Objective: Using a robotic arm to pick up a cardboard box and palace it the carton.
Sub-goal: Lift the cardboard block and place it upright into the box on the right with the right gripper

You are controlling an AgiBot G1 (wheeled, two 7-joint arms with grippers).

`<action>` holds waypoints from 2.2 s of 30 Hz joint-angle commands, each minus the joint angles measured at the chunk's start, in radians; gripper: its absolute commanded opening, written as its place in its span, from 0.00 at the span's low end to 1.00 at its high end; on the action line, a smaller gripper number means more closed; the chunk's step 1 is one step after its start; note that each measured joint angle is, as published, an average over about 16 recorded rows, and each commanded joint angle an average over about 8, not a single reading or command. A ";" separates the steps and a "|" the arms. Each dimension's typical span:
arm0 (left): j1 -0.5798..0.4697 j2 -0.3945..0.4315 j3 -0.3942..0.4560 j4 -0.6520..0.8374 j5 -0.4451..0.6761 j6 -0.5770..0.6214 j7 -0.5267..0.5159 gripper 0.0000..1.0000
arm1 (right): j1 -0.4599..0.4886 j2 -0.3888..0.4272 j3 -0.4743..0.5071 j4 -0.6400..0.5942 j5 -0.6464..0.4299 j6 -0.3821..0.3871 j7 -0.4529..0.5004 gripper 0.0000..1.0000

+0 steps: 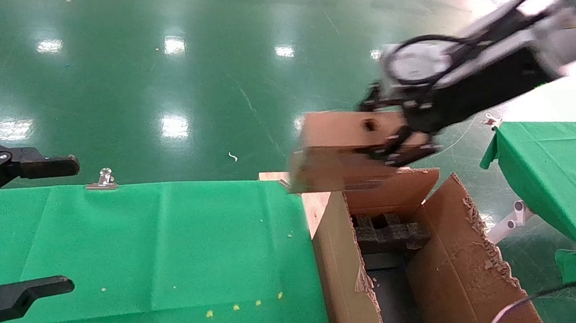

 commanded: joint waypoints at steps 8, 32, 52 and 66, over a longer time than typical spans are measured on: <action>0.000 0.000 0.001 0.000 0.000 0.000 0.000 1.00 | 0.108 0.138 -0.172 0.066 0.015 -0.001 0.070 0.00; 0.000 -0.001 0.002 0.000 -0.001 -0.001 0.001 1.00 | 0.034 0.551 -0.320 0.115 0.189 0.163 0.425 0.00; 0.000 -0.001 0.003 0.000 -0.002 -0.002 0.001 1.00 | 0.007 0.687 -0.335 0.256 0.206 0.265 0.541 0.00; -0.001 -0.001 0.004 0.001 -0.002 -0.002 0.002 1.00 | -0.045 0.645 -0.371 0.260 0.163 0.390 0.667 0.00</action>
